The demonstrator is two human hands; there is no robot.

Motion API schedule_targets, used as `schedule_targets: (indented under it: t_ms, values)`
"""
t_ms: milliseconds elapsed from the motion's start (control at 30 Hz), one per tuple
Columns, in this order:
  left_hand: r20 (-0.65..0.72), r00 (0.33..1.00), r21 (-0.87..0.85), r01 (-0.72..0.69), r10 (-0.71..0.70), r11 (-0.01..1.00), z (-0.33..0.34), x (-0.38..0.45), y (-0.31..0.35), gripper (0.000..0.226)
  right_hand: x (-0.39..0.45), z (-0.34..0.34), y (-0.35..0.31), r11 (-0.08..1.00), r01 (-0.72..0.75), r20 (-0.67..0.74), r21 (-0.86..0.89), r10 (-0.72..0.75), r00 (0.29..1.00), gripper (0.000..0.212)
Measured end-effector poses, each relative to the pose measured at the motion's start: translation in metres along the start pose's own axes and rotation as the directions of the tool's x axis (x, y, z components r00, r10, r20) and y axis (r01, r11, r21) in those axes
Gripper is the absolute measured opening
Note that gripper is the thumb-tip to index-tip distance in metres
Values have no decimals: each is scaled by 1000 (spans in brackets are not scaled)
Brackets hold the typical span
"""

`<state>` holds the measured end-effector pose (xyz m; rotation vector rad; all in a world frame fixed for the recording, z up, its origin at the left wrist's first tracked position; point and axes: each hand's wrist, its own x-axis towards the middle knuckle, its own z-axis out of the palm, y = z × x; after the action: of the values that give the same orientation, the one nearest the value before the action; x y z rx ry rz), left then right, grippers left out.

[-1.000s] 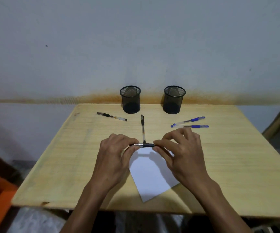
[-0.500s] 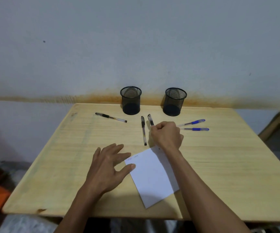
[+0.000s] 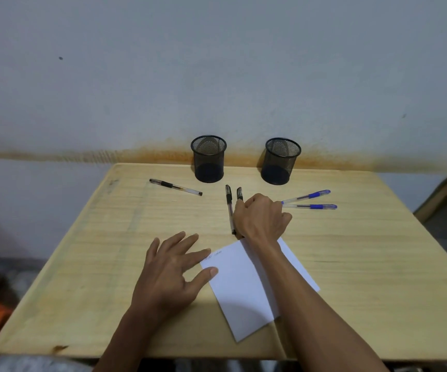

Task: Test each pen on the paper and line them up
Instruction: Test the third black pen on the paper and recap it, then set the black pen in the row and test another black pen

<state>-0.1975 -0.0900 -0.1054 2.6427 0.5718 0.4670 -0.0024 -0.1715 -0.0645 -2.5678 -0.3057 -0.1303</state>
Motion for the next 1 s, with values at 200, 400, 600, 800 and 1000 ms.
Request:
schedule_targets:
  t_ms: [200,400,600,800,1000]
  values:
    - [-1,1000,1,11,-11,1000,0,1,1,56,-2,1,-21,951,309,-45,15,-308,950,34]
    - [21,1000,17,20,-20,1000,-3,1,3,58,5,33,-58,841,538,50,-58,-536,843,32]
    - [20,1000,41,19,-20,999,-1,3,1,60,15,54,-72,825,545,99,-149,-536,838,29]
    - [20,999,41,28,-29,999,-3,2,3,58,11,47,-60,822,562,56,-94,-559,827,18]
    - [-18,999,-37,30,-30,999,-6,-1,8,58,-5,-10,-21,827,348,91,442,-428,899,12]
